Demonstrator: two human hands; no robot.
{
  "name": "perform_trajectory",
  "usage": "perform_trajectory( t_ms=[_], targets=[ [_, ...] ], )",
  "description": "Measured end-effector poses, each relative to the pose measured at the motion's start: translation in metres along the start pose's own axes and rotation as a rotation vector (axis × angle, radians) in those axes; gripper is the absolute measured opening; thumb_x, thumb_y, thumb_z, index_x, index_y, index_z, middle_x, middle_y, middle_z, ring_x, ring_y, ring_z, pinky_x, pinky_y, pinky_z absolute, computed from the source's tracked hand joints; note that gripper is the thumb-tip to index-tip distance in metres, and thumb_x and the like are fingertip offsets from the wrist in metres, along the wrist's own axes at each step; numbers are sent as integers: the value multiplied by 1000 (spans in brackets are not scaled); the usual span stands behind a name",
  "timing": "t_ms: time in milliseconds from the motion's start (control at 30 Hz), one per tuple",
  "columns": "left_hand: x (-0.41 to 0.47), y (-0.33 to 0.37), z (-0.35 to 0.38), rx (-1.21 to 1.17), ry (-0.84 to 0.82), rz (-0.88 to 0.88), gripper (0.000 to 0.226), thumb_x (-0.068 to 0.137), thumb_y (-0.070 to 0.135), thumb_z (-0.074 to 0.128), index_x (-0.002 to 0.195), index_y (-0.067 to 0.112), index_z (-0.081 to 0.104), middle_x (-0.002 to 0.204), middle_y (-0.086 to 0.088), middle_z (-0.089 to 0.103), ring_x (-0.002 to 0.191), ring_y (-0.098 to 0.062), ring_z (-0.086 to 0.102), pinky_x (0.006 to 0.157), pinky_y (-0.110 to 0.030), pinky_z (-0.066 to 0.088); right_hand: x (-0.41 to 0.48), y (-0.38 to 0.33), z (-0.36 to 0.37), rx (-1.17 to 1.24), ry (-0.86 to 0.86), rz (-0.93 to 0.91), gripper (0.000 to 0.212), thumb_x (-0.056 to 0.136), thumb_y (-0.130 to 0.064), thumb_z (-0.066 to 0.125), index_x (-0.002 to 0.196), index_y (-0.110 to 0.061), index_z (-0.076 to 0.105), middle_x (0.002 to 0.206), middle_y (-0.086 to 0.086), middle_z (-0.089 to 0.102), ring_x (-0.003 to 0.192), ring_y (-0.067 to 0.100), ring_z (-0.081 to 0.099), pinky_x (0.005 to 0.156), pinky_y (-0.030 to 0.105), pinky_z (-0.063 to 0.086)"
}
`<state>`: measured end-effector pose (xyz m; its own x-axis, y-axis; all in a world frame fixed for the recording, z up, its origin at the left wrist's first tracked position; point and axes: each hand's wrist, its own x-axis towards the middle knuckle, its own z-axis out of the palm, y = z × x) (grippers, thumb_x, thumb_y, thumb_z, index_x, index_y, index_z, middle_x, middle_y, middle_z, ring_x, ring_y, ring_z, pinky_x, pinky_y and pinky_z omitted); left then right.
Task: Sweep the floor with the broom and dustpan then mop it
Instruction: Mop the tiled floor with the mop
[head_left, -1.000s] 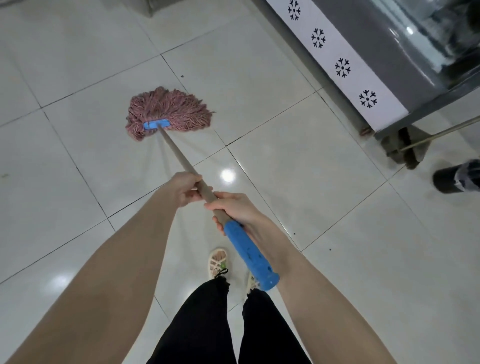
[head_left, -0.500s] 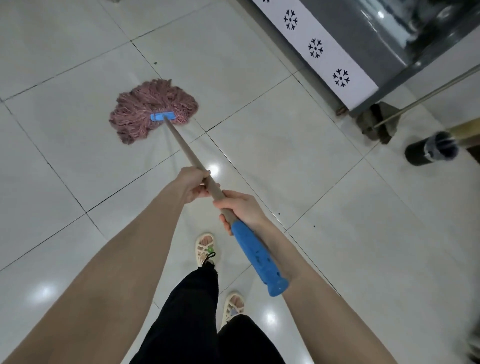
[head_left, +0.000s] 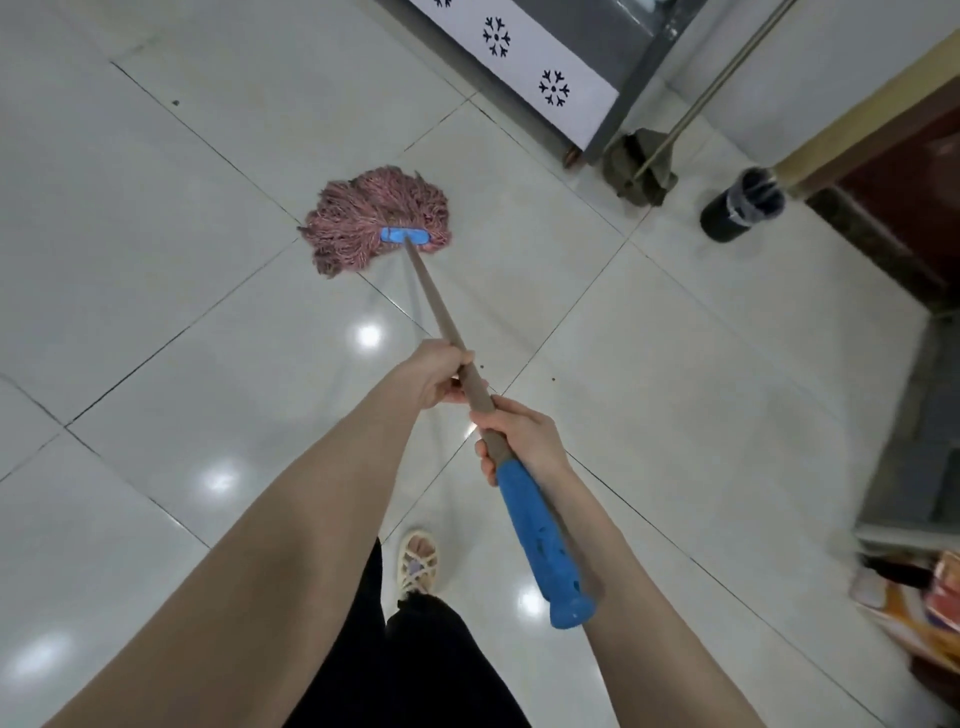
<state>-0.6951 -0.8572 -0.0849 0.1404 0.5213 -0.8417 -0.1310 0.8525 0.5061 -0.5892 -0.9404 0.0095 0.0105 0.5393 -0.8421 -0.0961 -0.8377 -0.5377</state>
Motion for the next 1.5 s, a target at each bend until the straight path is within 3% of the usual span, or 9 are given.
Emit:
perform_trajectory(
  t_ms=[100, 233, 500, 700, 967, 1133, 1300, 1400, 1500],
  targets=[
    [-12, -23, 46, 38, -61, -5, 24, 99, 7, 45, 120, -4, 48, 82, -14, 56, 67, -22, 64, 49, -32, 58, -24, 17, -38, 68, 51, -14, 16, 86, -2, 62, 101, -6, 64, 60, 13, 47, 35, 17, 43, 37, 18, 37],
    [-20, -41, 73, 79, -95, -10, 29, 99, 10, 46, 124, -5, 47, 76, -14, 59, 66, -22, 64, 57, -33, 58, -40, 31, -57, 110, 75, -17, 15, 86, 0, 61, 101, -4, 63, 61, 12, 46, 34, 15, 43, 37, 18, 38],
    [-51, -69, 33, -29, -73, 1, 18, 99, 8, 45, 114, -3, 47, 84, -14, 56, 71, -22, 64, 50, -30, 58, -55, 61, -34, 40, 6, -27, 31, 83, 3, 65, 113, -3, 62, 60, 10, 45, 39, 18, 45, 38, 21, 40],
    [-89, -110, -44, -126, 9, 29, 27, 99, 8, 46, 122, -7, 47, 88, -15, 55, 71, -23, 65, 46, -28, 56, -80, 103, 21, -38, -114, 12, 32, 83, 3, 66, 114, -6, 63, 65, 12, 46, 40, 17, 47, 39, 21, 42],
    [-155, -183, -166, -336, 132, 59, 23, 100, 8, 44, 120, -3, 46, 87, -14, 53, 73, -24, 64, 51, -33, 56, -112, 174, 116, -267, -232, 67, 54, 82, 3, 67, 133, -11, 55, 65, 10, 49, 40, 15, 49, 40, 22, 43],
    [-188, -211, -237, -435, 226, 77, 25, 100, 8, 43, 122, -5, 45, 98, -19, 56, 73, -24, 64, 54, -33, 54, -127, 193, 176, -444, -333, 74, 52, 83, 2, 67, 132, -11, 56, 67, 10, 53, 39, 14, 51, 40, 21, 44],
    [-218, -231, -304, -573, 309, 97, 17, 100, 6, 43, 114, -3, 45, 93, -17, 54, 72, -26, 64, 46, -33, 55, -139, 206, 242, -591, -437, 63, 38, 84, 0, 67, 121, -9, 61, 63, 10, 51, 38, 14, 49, 38, 21, 41],
    [-225, -238, -340, -636, 332, 107, 17, 100, 7, 43, 114, -2, 45, 102, -20, 52, 73, -27, 63, 45, -31, 55, -143, 214, 277, -615, -459, 54, 41, 84, 2, 66, 124, -6, 58, 65, 10, 51, 39, 13, 49, 38, 20, 42],
    [-225, -237, -376, -686, 339, 130, 17, 100, 8, 44, 115, -1, 46, 96, -17, 52, 73, -26, 64, 44, -30, 55, -138, 219, 316, -626, -465, 67, 44, 84, 4, 65, 127, -5, 56, 65, 10, 49, 40, 14, 49, 38, 20, 43]
  ],
)
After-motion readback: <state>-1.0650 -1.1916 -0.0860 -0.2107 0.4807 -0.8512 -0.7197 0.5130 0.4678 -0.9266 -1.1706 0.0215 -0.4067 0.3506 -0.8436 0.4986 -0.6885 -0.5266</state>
